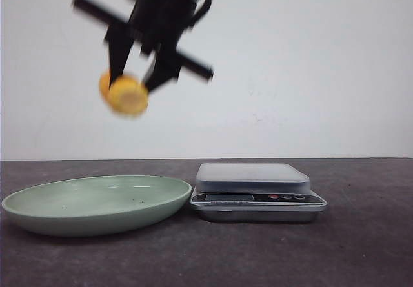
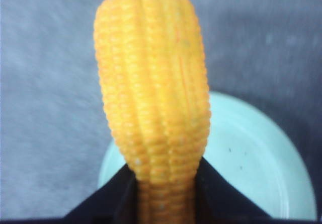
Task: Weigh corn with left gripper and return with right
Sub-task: 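Lift the corn with the right gripper and carry it over the plate, then open the right gripper to drop the corn onto the plate, withdraw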
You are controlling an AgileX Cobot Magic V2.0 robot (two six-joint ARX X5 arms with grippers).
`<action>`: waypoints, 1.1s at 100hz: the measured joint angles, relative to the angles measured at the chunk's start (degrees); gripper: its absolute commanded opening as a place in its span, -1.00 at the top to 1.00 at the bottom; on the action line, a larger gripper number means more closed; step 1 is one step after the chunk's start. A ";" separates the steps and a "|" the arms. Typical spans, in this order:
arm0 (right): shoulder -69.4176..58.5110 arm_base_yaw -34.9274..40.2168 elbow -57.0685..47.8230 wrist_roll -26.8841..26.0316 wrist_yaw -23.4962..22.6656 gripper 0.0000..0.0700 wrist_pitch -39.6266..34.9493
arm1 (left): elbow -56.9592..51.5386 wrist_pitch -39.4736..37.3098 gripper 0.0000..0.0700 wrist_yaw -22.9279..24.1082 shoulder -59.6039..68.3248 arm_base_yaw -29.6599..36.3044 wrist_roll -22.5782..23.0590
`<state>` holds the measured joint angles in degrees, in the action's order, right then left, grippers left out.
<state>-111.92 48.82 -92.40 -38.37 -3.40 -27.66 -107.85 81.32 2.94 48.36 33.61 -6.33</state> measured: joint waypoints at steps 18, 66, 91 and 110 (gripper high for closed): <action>-5.33 0.17 0.02 -4.90 -2.49 0.99 -0.44 | 0.00 0.00 0.59 -1.53 0.00 0.55 0.00; -7.10 0.66 0.20 -8.61 -2.69 0.11 -2.23 | 0.02 0.00 0.59 -1.60 0.00 3.23 0.00; -7.04 0.63 0.17 -6.58 -2.80 -0.42 -3.87 | 0.02 0.00 0.59 -1.38 0.00 3.45 0.02; -4.68 0.61 -1.11 -1.64 -2.38 -0.47 -3.91 | 0.02 0.00 0.59 -1.38 0.00 3.56 0.22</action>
<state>-116.60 49.43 -93.51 -40.01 -5.78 -31.57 -107.83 81.32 1.56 48.36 37.17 -6.11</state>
